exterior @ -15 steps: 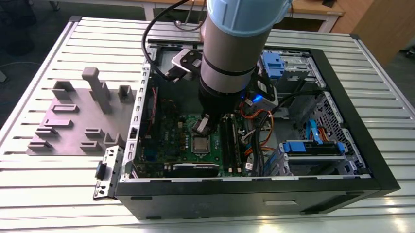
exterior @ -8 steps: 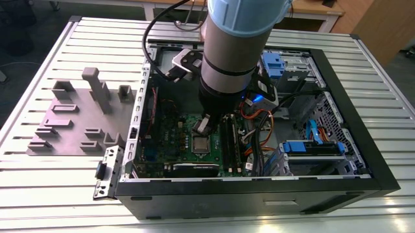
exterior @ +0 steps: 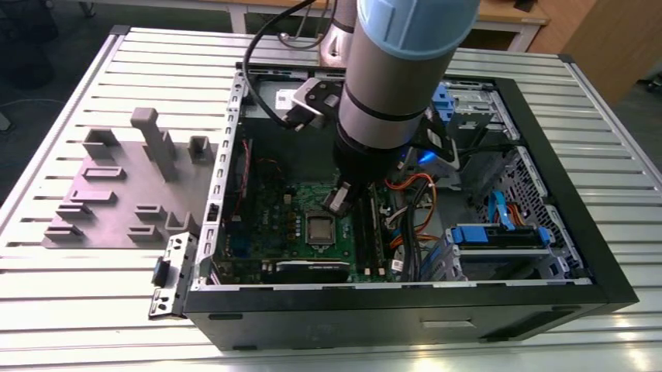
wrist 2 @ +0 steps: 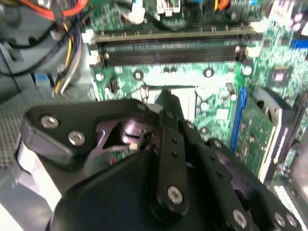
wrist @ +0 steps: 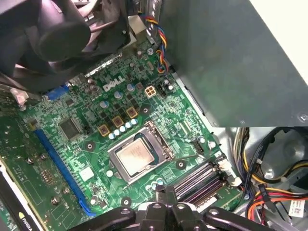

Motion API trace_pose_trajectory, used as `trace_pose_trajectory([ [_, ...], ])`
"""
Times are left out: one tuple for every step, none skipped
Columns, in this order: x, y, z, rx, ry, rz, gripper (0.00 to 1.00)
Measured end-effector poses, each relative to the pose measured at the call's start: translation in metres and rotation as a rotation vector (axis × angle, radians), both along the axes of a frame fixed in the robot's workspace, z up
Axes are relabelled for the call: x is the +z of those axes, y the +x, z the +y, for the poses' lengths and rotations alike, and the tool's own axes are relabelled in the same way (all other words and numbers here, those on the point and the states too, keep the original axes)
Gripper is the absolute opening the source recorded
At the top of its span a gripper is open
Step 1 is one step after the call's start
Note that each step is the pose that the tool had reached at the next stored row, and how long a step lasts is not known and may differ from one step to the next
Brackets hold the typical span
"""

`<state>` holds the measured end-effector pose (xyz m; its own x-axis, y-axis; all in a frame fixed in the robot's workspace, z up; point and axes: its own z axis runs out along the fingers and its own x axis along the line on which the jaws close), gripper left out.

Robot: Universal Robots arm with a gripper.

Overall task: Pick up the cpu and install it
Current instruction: 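Install the first cpu locking lever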

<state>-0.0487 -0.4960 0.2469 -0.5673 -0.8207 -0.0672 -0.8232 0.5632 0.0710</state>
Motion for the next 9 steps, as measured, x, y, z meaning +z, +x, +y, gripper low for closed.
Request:
trace_pose_trajectory([
  [0.0021,0.0000,0.0003,0.000,0.0001,0.0000,0.11],
  [0.0047,0.0001,0.0006,0.000,0.0010,0.0000,0.11],
  [0.0079,0.0001,0.0007,0.000,0.0015,-0.0001,0.11],
  [0.0105,0.0000,0.0010,0.000,0.0019,-0.0001,0.11],
  [0.0126,0.0000,0.0013,0.000,0.0023,0.0000,0.11],
  [0.0139,0.0000,0.0021,0.000,0.0027,-0.0001,0.11],
  [0.0141,0.0000,0.0042,0.000,0.0028,-0.0002,0.11],
  [0.0142,0.0000,0.0067,0.000,0.0026,-0.0001,0.11],
  [0.0143,0.0001,0.0088,0.001,0.0025,0.0000,0.11],
])
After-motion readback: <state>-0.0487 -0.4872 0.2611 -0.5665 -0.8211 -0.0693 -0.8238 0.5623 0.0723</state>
